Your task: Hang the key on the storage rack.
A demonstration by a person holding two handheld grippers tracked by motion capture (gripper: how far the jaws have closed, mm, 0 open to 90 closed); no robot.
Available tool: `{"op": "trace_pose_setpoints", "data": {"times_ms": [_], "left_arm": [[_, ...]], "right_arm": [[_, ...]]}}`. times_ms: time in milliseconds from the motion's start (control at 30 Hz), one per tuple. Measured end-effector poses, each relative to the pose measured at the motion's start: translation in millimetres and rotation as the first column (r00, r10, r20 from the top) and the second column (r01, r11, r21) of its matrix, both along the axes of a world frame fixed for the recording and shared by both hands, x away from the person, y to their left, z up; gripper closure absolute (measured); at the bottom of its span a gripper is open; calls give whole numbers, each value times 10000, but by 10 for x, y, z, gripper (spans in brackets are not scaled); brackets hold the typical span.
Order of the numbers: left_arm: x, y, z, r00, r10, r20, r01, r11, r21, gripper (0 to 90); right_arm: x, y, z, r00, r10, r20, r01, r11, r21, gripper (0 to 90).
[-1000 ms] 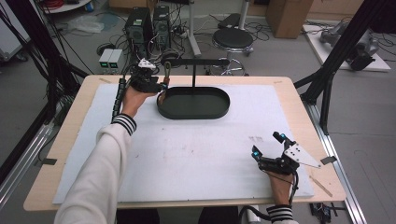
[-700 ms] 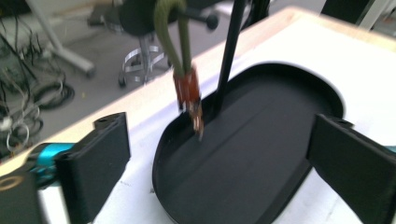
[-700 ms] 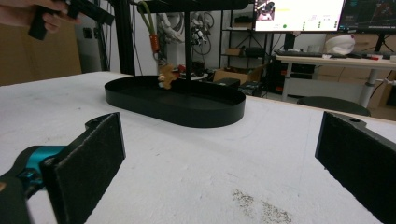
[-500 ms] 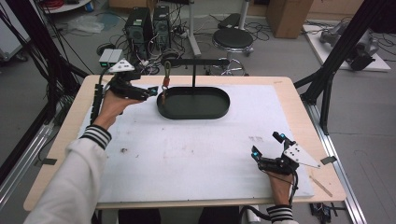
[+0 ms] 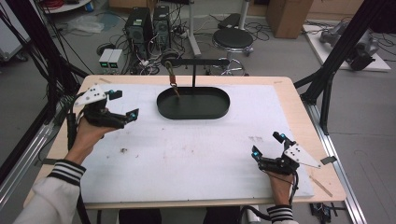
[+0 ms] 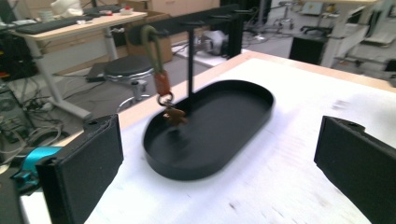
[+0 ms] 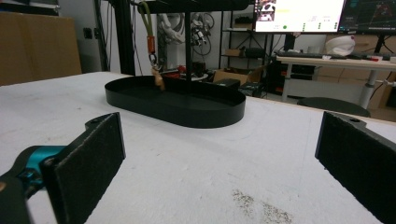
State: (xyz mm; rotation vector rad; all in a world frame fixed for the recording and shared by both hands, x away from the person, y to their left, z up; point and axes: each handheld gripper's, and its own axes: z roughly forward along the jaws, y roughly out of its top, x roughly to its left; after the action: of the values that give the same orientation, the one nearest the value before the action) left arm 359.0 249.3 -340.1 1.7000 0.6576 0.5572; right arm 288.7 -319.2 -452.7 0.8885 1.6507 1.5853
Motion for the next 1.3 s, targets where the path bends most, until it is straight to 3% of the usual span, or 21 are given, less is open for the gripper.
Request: {"op": "trace_pose_setpoints", "data": {"times_ms": [233, 367, 567, 733, 867, 1000, 1100, 1300], "left_arm": [[-440, 176, -242, 9991, -104, 411, 129, 9980, -615, 17], [-683, 284, -420, 9968, 237, 759, -176, 9967, -790, 17], [-903, 442, -716, 9932, 788, 862, -680, 9903, -1214, 17], [-991, 503, -881, 9911, 899, 978, -751, 9866, -1452, 17], [-1027, 523, -981, 9839, 1197, 1328, -1003, 9845, -1441, 17], [-1005, 544, -1101, 9866, 1237, 1068, -1082, 9841, -1406, 17], [-1008, 568, -1121, 9852, 1370, 1026, -1183, 9782, -1704, 17], [-1010, 565, -1123, 9836, 1479, 1030, -1294, 9773, -1676, 17]], "right_arm": [[-1, 1, 0, 10000, -14, 1, 14, 10000, -6, 4], [-4, 5, 0, 10000, -10, -20, 10, 10000, -6, 5], [-10, 8, 0, 10000, -27, 18, 27, 10000, -76, 4], [-11, 5, -1, 10000, -50, 19, 50, 10000, -33, 5], [-11, 4, -1, 10000, -49, 20, 49, 10000, -31, 4], [-11, 5, -2, 10000, -42, 18, 42, 10000, -31, 4], [-12, 4, -2, 10000, -51, 22, 51, 10000, -15, 5], [-6, 13, 1, 9999, -75, -77, 74, 10000, -59, 5]]}}
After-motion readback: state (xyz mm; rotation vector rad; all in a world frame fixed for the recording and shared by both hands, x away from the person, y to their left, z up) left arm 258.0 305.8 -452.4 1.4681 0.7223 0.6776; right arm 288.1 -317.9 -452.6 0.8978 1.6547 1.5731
